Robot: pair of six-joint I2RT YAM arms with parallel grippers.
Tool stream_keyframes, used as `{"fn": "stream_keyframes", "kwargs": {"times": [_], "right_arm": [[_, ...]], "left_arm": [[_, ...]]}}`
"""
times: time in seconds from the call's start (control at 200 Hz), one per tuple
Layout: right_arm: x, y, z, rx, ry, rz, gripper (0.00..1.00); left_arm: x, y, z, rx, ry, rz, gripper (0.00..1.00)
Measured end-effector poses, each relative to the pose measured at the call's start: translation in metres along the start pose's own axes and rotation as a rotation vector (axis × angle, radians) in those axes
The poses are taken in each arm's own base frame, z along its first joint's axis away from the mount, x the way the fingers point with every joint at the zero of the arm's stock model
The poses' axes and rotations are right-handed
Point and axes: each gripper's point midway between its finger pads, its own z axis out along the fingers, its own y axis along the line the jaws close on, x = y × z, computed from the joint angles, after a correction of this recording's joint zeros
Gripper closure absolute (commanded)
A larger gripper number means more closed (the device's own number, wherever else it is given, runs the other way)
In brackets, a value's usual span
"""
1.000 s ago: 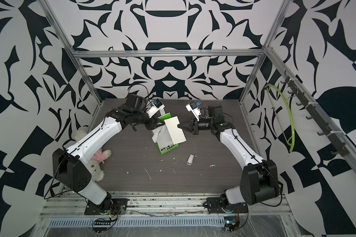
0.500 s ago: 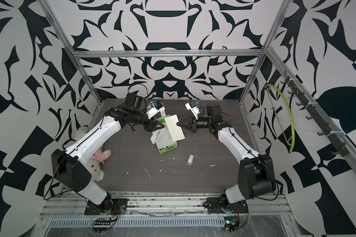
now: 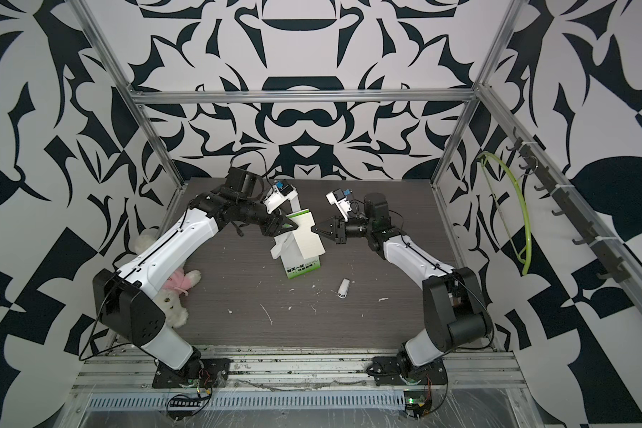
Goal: Staple the receipts to the bags
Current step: Hold the receipt from the takeout bag.
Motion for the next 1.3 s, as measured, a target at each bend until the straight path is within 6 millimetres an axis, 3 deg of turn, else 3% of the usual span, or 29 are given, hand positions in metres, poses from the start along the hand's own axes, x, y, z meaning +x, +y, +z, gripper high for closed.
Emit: {"fn": "stream_keyframes", "kwargs": {"times": [0.195,0.445,0.735,0.85,1.3], "right_arm": [[-0.005,-0.002,0.001,0.005,-0.038,0.01,1.0],[-0.009,-0.007,0.002,0.015,-0.059,0.018,1.0],[0.004,-0.012,0.006,0.015,-0.044,0.057,1.0],[0.008,-0.013,0.007,0.017,-0.047,0.068,1.0],[0.001,-0.013,0.011,0.003,-0.081,0.069,1.0]], "left_arm": [[0.001,0.002,0.002,0.001,0.0,-0.013,0.59],[-0.001,0.004,0.005,0.004,-0.009,-0.037,0.55],[-0.001,0.006,0.005,-0.002,-0.012,-0.057,0.53],[-0.001,0.007,0.004,-0.005,-0.011,-0.06,0.59],[0.002,0.009,0.008,-0.003,-0.002,-0.076,0.6]]}}
